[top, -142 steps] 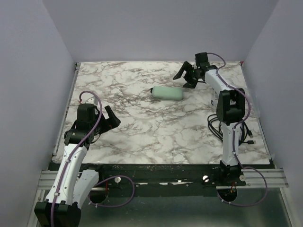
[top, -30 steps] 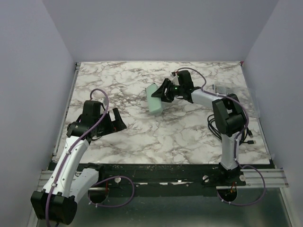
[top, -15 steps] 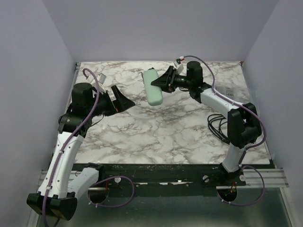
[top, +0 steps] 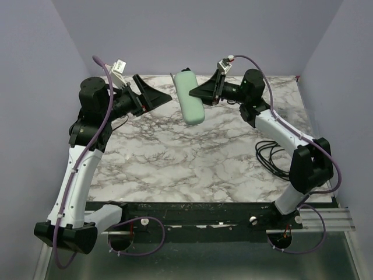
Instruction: Open the umbrella
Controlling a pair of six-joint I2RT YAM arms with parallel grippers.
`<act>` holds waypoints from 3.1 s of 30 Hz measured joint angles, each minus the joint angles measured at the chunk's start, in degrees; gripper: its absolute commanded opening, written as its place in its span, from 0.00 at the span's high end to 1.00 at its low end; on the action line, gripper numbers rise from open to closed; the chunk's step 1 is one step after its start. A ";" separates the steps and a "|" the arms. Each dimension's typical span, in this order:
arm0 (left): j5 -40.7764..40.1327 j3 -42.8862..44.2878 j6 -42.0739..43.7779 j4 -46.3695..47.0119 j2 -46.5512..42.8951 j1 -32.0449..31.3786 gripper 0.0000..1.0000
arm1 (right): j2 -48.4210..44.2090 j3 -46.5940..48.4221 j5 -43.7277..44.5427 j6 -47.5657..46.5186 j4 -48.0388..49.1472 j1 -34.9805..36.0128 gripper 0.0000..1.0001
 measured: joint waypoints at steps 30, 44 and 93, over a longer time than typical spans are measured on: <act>1.60 -0.04 -15.39 21.24 11.26 -6.10 0.19 | -3.17 4.00 -5.49 5.09 3.04 2.40 0.57; 2.86 0.98 -15.37 19.93 11.85 -7.08 1.00 | -4.59 1.90 -6.62 6.05 5.01 3.32 0.00; -9.90 -34.56 23.58 -17.33 -12.92 -5.53 1.00 | -40.35 -49.11 49.37 -37.00 -35.80 3.74 0.00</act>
